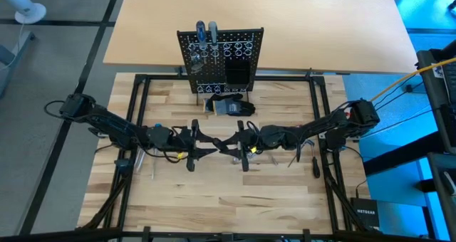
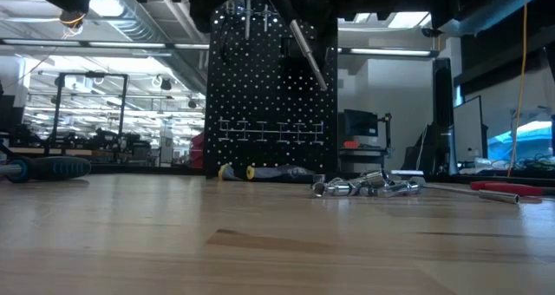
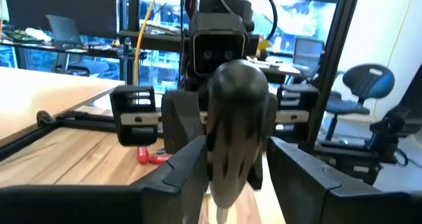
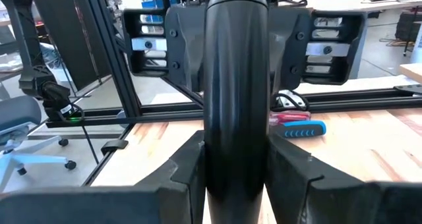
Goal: Hang tools onto peg board
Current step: Hang the black screwdriver on the pegboard
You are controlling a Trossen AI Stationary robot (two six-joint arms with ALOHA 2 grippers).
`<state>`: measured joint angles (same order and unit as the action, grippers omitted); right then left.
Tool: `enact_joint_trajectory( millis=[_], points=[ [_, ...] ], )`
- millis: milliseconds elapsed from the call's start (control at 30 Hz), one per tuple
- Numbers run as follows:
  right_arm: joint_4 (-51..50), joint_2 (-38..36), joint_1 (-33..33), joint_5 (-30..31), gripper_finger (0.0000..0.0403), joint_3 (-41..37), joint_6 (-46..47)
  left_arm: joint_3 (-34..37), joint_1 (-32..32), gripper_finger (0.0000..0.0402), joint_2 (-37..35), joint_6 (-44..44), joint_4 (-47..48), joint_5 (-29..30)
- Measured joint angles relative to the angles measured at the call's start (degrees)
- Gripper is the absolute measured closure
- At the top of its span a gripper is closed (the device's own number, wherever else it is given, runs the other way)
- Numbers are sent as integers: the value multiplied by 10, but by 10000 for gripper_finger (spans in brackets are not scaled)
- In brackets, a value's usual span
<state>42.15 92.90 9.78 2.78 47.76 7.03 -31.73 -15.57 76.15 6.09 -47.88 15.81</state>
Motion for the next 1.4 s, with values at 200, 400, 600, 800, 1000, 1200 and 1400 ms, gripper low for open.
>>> enact_joint_trajectory(
  millis=[200,400,600,800,1000,1200,1400],
  points=[
    [3,0,0,1,283,0,0,0,-3,258,-47,8,95,-2],
    [17,0,0,1,283,0,0,0,-14,285,-67,-5,120,0],
    [31,0,0,2,283,0,0,0,-20,364,-66,-23,103,0],
    [35,0,0,2,283,0,0,0,-20,392,-59,-32,65,0],
    [37,0,8,13,283,0,-1,0,-19,399,-54,-30,52,2],
    [42,0,8,16,283,0,-7,0,-19,400,-54,-18,23,3],
    [46,0,8,16,283,0,-7,0,-19,400,-54,-17,20,7]
  ],
)
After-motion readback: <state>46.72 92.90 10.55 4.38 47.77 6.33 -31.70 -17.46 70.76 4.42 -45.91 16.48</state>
